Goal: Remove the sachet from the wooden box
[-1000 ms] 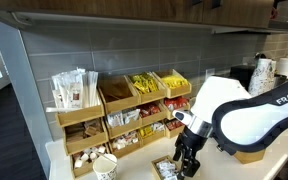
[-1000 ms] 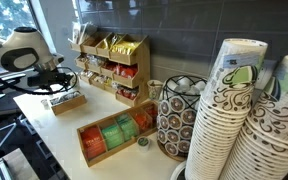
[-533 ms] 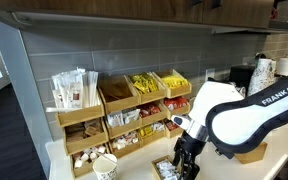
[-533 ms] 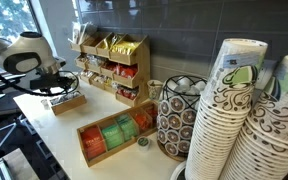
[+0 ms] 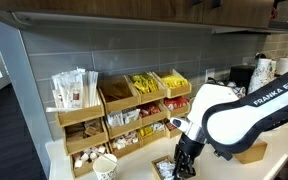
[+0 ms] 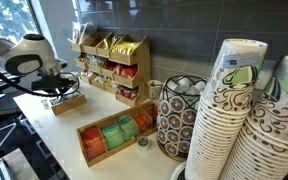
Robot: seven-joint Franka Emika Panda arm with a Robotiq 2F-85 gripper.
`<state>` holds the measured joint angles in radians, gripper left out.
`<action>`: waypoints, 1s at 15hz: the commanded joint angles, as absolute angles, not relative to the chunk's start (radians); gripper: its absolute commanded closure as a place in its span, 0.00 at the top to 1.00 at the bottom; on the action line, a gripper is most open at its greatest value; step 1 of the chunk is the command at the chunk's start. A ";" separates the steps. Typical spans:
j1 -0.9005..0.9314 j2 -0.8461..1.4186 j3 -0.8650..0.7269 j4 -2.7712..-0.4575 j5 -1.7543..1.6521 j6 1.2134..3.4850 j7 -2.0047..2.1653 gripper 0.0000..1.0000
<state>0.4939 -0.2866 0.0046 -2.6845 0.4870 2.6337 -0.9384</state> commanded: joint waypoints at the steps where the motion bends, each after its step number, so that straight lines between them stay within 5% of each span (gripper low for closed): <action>1: 0.484 -0.263 0.017 -2.673 0.527 2.644 -0.979 0.05; 15: 0.396 -0.409 0.066 -2.714 0.376 2.614 -0.822 0.00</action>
<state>0.4277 -0.3430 0.0520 -2.6782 0.4328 2.6325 -0.8811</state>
